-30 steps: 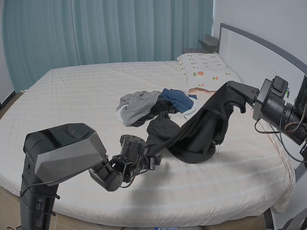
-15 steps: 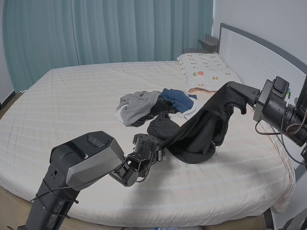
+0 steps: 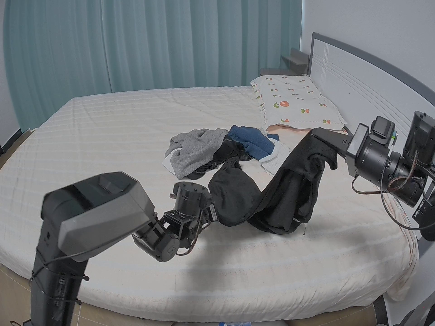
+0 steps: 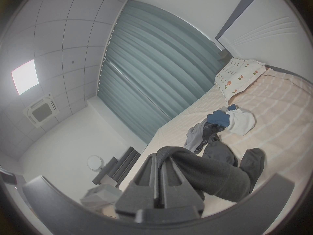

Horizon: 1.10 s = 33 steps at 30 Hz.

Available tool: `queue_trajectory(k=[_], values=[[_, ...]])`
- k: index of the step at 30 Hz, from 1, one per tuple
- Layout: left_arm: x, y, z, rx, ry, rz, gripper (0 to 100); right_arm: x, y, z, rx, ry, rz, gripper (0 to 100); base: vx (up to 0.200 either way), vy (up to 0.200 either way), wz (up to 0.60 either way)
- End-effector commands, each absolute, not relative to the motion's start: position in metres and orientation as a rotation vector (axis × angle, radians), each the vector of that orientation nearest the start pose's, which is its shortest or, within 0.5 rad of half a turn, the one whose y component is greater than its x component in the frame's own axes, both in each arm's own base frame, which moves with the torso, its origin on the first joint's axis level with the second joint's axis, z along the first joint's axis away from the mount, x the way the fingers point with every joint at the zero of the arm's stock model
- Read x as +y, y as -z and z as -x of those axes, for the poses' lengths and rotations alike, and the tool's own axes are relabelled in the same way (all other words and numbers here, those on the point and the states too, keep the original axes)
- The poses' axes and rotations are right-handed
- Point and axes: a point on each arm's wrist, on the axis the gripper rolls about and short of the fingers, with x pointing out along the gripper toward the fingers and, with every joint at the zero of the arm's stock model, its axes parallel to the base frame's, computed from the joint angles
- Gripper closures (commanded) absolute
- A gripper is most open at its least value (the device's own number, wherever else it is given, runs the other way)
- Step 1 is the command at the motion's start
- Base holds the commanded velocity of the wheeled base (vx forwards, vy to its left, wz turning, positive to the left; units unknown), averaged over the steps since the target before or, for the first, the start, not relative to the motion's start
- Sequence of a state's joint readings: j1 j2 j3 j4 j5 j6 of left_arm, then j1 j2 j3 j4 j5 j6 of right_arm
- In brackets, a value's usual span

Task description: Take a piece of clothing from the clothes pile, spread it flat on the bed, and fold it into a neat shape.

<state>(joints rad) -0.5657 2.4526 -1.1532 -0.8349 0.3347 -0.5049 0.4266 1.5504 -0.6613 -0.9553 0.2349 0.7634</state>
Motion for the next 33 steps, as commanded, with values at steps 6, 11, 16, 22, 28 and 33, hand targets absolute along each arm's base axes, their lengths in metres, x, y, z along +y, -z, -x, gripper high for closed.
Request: queue_trajectory(k=[6,11,16,22,28,33], values=[[-0.188,-0.172,-0.335,0.190,0.151,0.551,100,0.114,-0.259,-0.283,-0.117,-0.621,-0.693,100,0.000,0.000,0.00],[-0.174,-0.218,-0.310,0.107,0.179,0.668,100,0.101,-0.274,-0.277,-0.245,-0.580,-0.713,100,0.000,0.000,0.00],[-0.170,-0.187,-0.295,0.266,0.184,0.636,100,0.102,-0.220,-0.277,-0.056,-0.537,-0.710,100,0.000,0.000,0.00],[-0.180,-0.151,-0.288,0.374,0.182,0.701,100,0.117,-0.162,-0.298,0.128,-0.474,-0.738,100,0.000,0.000,0.00],[-0.187,-0.125,-0.278,0.428,0.217,0.713,100,0.145,-0.120,-0.292,0.215,-0.518,-0.726,100,0.000,0.000,0.00],[-0.194,-0.109,-0.263,0.491,0.231,0.716,100,0.155,-0.112,-0.290,0.235,-0.501,-0.721,100,0.000,0.000,0.00]])
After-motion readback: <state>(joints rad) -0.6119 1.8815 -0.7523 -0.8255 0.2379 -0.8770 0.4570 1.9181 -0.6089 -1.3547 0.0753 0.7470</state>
